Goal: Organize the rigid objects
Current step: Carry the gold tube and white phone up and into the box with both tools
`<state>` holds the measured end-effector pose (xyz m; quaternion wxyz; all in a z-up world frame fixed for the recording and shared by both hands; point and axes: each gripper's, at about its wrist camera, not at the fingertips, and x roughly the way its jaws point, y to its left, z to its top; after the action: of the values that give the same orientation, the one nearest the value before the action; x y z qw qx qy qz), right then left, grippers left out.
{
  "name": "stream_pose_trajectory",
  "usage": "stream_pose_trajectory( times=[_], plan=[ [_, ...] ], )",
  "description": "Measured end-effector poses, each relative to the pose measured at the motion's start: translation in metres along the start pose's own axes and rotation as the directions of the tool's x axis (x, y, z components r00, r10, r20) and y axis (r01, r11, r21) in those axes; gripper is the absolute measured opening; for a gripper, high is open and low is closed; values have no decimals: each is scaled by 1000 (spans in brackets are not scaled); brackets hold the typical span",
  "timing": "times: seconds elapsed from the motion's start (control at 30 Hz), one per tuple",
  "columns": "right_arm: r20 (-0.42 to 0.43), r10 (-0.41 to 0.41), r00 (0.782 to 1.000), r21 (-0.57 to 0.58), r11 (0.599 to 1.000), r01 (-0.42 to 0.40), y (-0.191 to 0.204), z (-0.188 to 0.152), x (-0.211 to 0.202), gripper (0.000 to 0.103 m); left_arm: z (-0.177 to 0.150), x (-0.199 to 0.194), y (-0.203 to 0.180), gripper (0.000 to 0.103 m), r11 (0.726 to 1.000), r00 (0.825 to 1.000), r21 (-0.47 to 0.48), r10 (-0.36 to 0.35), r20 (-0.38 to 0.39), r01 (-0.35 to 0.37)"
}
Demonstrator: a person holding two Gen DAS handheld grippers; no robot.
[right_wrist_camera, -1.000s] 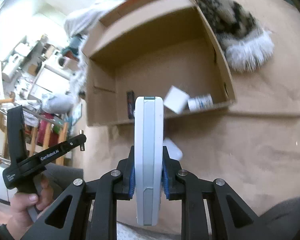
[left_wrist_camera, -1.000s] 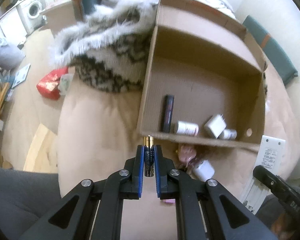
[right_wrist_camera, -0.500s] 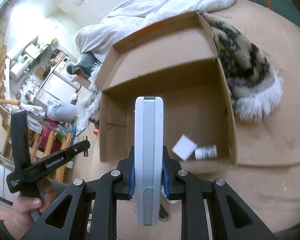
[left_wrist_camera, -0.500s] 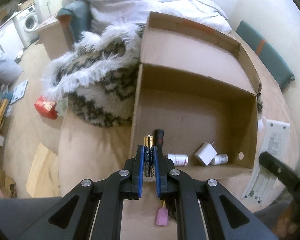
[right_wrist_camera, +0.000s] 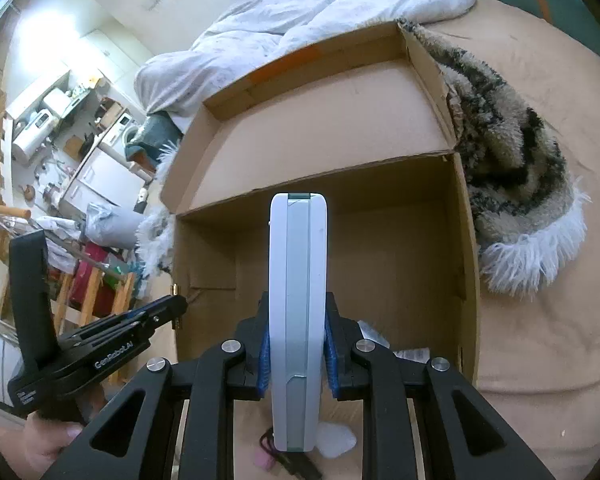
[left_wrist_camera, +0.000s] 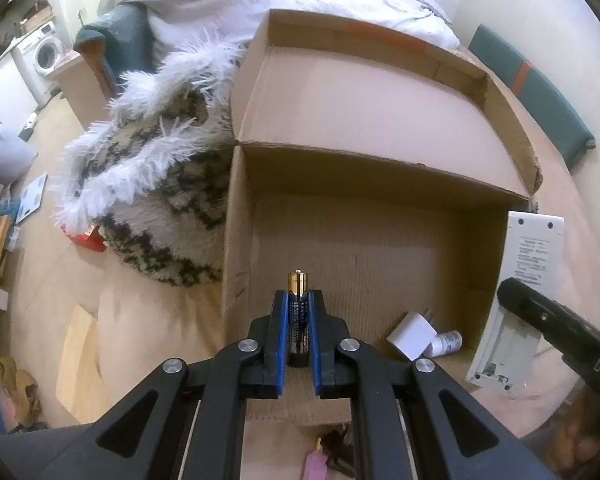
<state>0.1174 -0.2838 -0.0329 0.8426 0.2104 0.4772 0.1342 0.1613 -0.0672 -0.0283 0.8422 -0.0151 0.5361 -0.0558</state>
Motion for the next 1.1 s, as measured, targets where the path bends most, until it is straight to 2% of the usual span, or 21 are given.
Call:
stream_pose_trajectory(
  times=[0.1,0.23,0.43,0.57,0.83,1.1],
  plan=[
    [-17,-13,1000,-2,1000,13,-4,5,13,23,2,10,-2,9,1000,1000,-8,-17,-7,17],
    [-36,-29,999,-7,1000,29,-7,7,26,23,0,26,-5,9,997,997,-5,-80,-16,80],
    [-72,-39,997,-4,999,39,-14,-1,47,23,-5,46,-8,9,996,995,-9,-84,-51,83],
    [-95,-39,995,7,999,39,-17,-4,59,23,-8,53,-12,9,999,998,11,-50,-41,50],
    [-120,-47,992,16,999,49,-25,-5,71,23,-16,68,-22,9,998,997,38,-40,-60,43],
    [-166,-62,984,12,998,65,-22,-4,88,23,-17,78,-22,9,999,996,22,-24,-91,26]
  ],
)
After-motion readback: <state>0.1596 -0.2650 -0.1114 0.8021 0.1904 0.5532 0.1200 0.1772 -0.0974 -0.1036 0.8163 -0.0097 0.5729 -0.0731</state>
